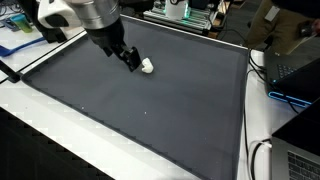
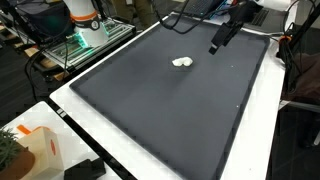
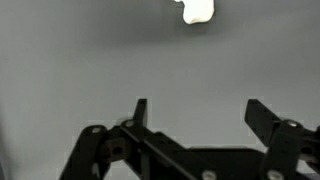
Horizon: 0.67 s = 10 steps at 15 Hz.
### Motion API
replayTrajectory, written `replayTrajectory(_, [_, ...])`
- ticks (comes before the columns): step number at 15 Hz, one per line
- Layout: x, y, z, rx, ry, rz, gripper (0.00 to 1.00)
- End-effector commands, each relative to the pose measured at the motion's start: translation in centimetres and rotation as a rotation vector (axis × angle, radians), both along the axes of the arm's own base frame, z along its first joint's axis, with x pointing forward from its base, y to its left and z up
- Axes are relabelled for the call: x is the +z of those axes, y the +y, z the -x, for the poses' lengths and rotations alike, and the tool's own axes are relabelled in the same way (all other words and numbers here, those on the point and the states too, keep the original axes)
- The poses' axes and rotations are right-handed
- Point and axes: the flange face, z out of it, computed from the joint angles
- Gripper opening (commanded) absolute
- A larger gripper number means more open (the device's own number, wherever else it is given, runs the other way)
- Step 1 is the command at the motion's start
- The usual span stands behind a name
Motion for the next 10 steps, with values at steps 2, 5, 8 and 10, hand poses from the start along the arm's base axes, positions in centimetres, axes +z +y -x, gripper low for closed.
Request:
replayTrajectory(2, [-0.87, -0.57, -0.49, -0.002, 0.034, 0.005, 1.00])
replayTrajectory(5, [-1.30, -0.76, -0.27, -0.007, 0.079, -0.002, 1.00])
replayTrajectory(8, [-1.64, -1.03, 0.08, -0.021, 0.136, -0.002, 1.00])
replayTrajectory(10, [-1.71, -1.14, 0.28, -0.022, 0.171, -0.007, 1.00])
